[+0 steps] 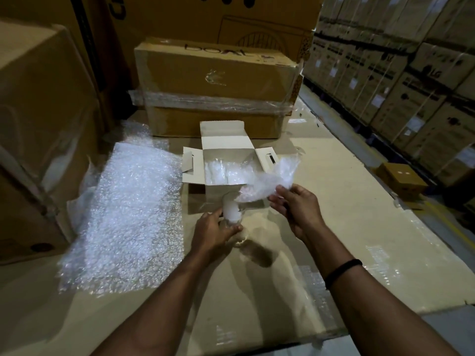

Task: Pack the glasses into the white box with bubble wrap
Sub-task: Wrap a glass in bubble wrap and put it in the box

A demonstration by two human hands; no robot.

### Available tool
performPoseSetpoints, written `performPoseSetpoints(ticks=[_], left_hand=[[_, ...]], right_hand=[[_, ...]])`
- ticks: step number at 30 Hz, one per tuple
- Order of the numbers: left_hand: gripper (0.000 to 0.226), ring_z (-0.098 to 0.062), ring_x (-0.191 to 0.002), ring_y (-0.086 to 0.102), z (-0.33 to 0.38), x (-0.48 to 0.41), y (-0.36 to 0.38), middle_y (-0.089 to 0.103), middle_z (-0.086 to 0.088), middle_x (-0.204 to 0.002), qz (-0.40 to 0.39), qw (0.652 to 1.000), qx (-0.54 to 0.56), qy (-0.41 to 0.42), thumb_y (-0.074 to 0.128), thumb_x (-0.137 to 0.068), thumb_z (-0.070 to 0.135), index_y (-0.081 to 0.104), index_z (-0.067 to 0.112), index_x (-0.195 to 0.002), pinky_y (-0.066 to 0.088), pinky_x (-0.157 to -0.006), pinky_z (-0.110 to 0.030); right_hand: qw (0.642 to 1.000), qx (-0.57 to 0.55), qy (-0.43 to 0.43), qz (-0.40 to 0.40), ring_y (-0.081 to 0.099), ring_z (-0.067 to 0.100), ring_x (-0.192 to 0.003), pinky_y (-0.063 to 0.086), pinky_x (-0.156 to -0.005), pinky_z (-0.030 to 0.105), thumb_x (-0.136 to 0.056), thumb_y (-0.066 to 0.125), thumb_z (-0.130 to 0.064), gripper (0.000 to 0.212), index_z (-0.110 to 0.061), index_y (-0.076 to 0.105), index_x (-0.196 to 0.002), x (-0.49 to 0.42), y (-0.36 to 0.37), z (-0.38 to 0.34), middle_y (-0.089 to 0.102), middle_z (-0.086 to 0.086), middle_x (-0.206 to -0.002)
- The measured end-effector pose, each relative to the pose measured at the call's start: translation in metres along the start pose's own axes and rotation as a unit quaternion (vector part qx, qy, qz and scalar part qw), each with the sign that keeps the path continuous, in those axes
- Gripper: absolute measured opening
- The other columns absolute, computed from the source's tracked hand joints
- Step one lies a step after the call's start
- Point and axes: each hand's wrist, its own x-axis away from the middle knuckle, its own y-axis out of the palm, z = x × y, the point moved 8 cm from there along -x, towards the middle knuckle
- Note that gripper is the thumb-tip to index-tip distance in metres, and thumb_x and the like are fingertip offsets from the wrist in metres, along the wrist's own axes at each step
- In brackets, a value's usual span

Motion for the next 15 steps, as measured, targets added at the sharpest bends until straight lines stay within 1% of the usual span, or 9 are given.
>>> performPoseSetpoints(ticks=[3,4,5,6,8,9,10,12,15], left_hand=[[0.069,-0.015,-0.091,0.066,0.007,-0.001,-0.004,0.072,0.004,-0.101,0.002,1.000,-0.011,0.024,0.069,-0.060,0.072,0.067,0.029,-0.114,0.055,-0.078,-0.036],[0.069,-0.017,-0.091,0.066,0.008,-0.001,-0.004,0.072,0.003,-0.102,0.000,1.000,-0.004,0.028,0.069,-0.061,0.071,0.066,0.028,-0.115,0.055,-0.078,-0.037],[0.069,-0.018,-0.091,0.066,0.007,-0.001,-0.004,0.072,0.002,-0.102,-0.001,1.000,0.003,0.027,0.069,-0.062,0.070,0.066,0.027,-0.115,0.055,-0.077,-0.038],[0.068,-0.018,-0.092,0.066,0.005,-0.001,-0.004,0.071,0.003,-0.103,0.000,1.000,0.010,0.021,0.070,-0.061,0.069,0.066,0.027,-0.115,0.055,-0.077,-0.039],[0.066,-0.019,-0.092,0.065,0.004,-0.002,-0.005,0.071,0.002,-0.102,0.007,1.000,0.013,0.006,0.073,-0.060,0.067,0.067,0.026,-0.112,0.054,-0.077,-0.039],[0.064,-0.020,-0.091,0.065,0.004,-0.002,-0.005,0.071,0.001,-0.101,0.009,1.000,0.009,0.006,0.075,-0.061,0.064,0.068,0.025,-0.110,0.054,-0.077,-0.038],[0.061,-0.021,-0.091,0.065,0.004,-0.002,-0.003,0.070,0.000,-0.101,0.008,1.000,0.007,0.004,0.078,-0.062,0.061,0.069,0.024,-0.110,0.054,-0.077,-0.037],[0.058,-0.020,-0.090,0.064,0.003,-0.001,-0.002,0.069,0.002,-0.101,0.005,0.999,0.039,-0.008,0.080,-0.061,0.057,0.068,0.026,-0.108,0.055,-0.076,-0.039],[0.060,-0.021,-0.088,0.065,0.000,-0.001,0.000,0.069,0.002,-0.100,0.004,0.998,0.061,0.001,0.077,-0.059,0.063,0.067,0.027,-0.106,0.056,-0.074,-0.042]], right_hand=[[0.994,0.085,-0.073,-0.009,0.068,0.023,-0.064,0.057,-0.059,0.034,-0.085,0.070,-0.002,0.023,-0.012,0.053,-0.099,0.000,0.027,-0.006,0.069,0.017,-0.086],[0.982,0.150,-0.111,-0.012,0.069,0.022,-0.067,0.057,-0.061,0.036,-0.084,0.072,-0.006,0.026,-0.016,0.055,-0.099,0.001,0.035,-0.006,0.070,0.016,-0.088],[0.955,0.251,-0.161,-0.011,0.069,0.021,-0.071,0.057,-0.066,0.036,-0.082,0.074,-0.011,0.026,-0.019,0.058,-0.100,0.003,0.043,-0.007,0.071,0.012,-0.090],[0.903,0.372,-0.212,-0.014,0.068,0.019,-0.077,0.055,-0.071,0.035,-0.082,0.075,-0.017,0.024,-0.020,0.063,-0.103,0.006,0.052,-0.009,0.071,0.008,-0.093],[0.760,0.571,-0.308,-0.048,0.064,0.023,-0.089,0.048,-0.077,0.031,-0.084,0.069,-0.017,0.023,-0.019,0.070,-0.107,0.014,0.071,-0.010,0.071,0.004,-0.102],[0.693,0.624,-0.351,-0.080,0.062,0.026,-0.093,0.044,-0.080,0.031,-0.085,0.067,-0.014,0.023,-0.018,0.072,-0.107,0.018,0.080,-0.011,0.071,0.004,-0.107],[0.639,0.657,-0.384,-0.109,0.060,0.028,-0.094,0.043,-0.081,0.033,-0.084,0.066,-0.012,0.024,-0.020,0.074,-0.106,0.022,0.087,-0.011,0.070,0.004,-0.110],[0.560,0.702,-0.414,-0.151,0.056,0.029,-0.095,0.046,-0.083,0.037,-0.080,0.064,-0.009,0.031,-0.025,0.074,-0.106,0.026,0.097,-0.012,0.065,0.002,-0.115],[0.489,0.768,-0.348,-0.221,0.048,0.026,-0.108,0.038,-0.085,0.033,-0.077,0.057,-0.011,0.048,-0.029,0.067,-0.121,0.026,0.104,-0.001,0.059,-0.007,-0.126]])
